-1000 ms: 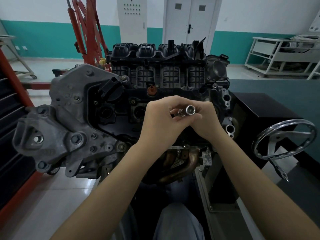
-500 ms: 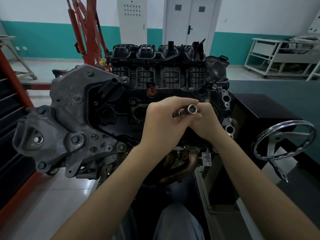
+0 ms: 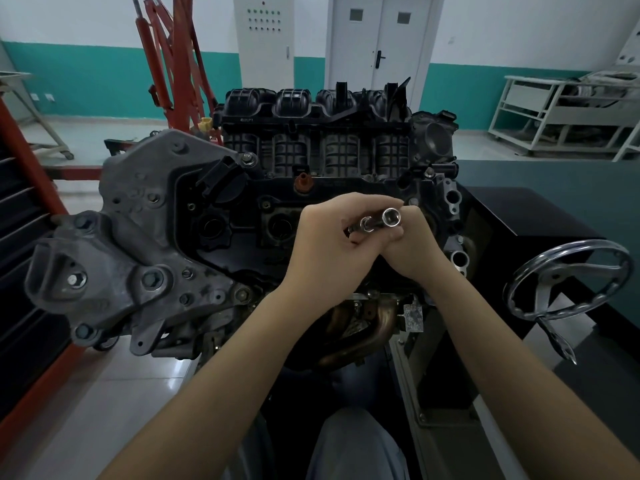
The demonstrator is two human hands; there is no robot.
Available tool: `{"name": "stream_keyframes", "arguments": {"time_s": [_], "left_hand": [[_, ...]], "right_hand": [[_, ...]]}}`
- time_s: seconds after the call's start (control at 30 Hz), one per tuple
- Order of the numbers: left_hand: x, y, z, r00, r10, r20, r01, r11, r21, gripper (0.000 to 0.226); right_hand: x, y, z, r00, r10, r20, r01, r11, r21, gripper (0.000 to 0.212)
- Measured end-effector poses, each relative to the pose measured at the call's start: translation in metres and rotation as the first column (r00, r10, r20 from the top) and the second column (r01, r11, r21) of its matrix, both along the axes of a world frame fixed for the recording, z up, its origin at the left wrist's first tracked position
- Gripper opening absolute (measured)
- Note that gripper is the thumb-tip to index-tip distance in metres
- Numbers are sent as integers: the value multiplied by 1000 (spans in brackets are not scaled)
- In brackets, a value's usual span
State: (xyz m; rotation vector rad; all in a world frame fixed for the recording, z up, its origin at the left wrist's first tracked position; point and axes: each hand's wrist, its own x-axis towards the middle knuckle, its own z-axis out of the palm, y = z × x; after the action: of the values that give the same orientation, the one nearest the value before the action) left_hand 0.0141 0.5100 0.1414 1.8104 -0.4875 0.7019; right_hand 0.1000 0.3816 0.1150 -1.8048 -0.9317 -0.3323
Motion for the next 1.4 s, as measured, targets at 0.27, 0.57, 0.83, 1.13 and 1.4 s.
{"name": "stream_keyframes", "arguments": {"time_s": [0.27,0.57,0.83,1.13,1.4], "left_hand": [[-2,-6,2,981,173,90,-177,984,30,26],[-2,-5,2,998,63,14,-63,998,22,30],[0,-5,1,999,-28,-23,27,999,-22,27],[0,-4,2,999,42,18,-41,999,-20,26],[0,-1,3,997,59,53,-62,997,56,30]], "right_hand": [[-10,4,6,999,53,1,-53,995,81,22],[-4,1,4,998,63,-27,-62,997,51,40],[-3,1,2,999,28,-19,-28,999,22,45],[-7,2,2,999,24,22,-25,999,47,29],[0,0,-1,1000,-5,26,4,999,47,26]]}}
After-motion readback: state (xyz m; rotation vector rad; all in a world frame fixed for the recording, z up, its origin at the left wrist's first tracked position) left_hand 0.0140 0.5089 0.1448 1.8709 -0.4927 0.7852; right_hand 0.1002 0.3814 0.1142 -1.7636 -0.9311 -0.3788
